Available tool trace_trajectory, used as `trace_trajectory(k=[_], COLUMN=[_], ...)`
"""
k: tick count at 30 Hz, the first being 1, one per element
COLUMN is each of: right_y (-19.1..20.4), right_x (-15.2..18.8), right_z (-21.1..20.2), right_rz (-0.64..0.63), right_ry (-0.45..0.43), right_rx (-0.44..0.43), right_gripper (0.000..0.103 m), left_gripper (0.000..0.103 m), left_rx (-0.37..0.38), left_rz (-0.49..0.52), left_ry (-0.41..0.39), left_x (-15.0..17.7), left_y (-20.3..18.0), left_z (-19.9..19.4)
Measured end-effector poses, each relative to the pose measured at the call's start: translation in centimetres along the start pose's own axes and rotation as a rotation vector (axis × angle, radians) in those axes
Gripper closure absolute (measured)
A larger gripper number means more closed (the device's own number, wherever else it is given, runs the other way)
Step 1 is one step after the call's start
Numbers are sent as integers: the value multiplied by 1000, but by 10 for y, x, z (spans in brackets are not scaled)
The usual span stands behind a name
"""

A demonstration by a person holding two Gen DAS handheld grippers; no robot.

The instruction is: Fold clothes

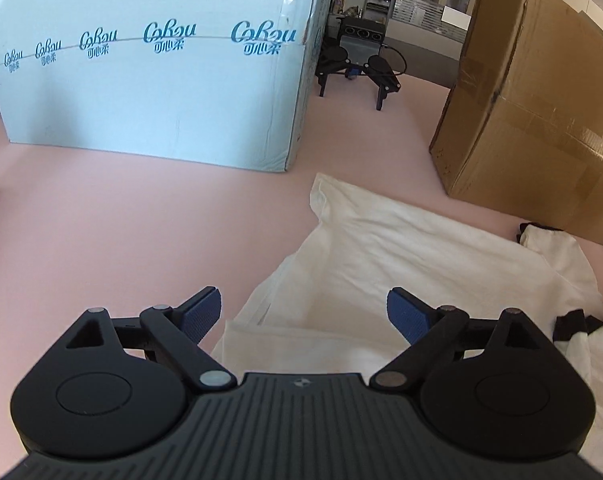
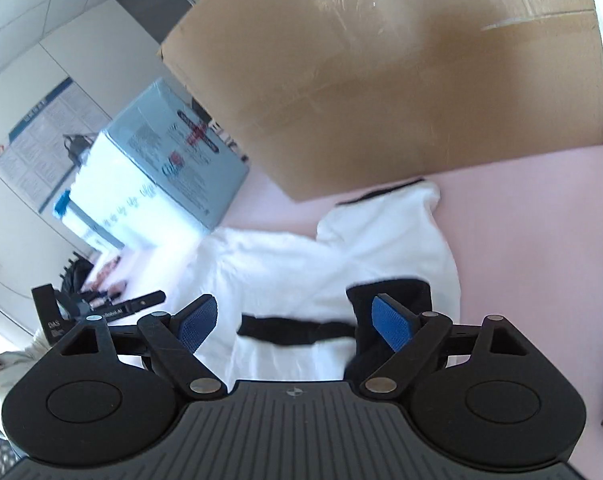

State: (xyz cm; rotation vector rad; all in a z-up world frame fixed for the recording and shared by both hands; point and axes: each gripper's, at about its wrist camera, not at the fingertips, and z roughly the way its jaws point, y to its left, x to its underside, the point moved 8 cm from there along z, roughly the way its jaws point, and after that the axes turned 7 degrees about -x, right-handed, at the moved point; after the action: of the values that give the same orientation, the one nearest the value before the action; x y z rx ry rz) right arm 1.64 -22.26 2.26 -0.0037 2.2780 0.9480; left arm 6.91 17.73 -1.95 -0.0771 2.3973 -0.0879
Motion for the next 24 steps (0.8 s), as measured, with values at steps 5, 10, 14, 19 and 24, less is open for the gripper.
trace_trajectory(k=[5,10,14,19,24], right_y=[-8,6,11,18,22], right_x=[52,65,67,65,61], right_z=[1,9,21,25,23], right_rz=[18,-54,-116,-196,-222], right_ry=[97,97,101,65,24], right_rx=[24,6,63,75,77], right_gripper=[31,44,81,93,93], left_gripper=[13,13,19,49,66], left_rx=[35,132,102,56,55], left_rz=[-91,-178,-164,-140,-132], left_ry=[60,70,68,28,24], left_x=[15,15,15,13,14], left_y=[18,21,18,20,21], left_z=[4,-1,-1,-8,-9])
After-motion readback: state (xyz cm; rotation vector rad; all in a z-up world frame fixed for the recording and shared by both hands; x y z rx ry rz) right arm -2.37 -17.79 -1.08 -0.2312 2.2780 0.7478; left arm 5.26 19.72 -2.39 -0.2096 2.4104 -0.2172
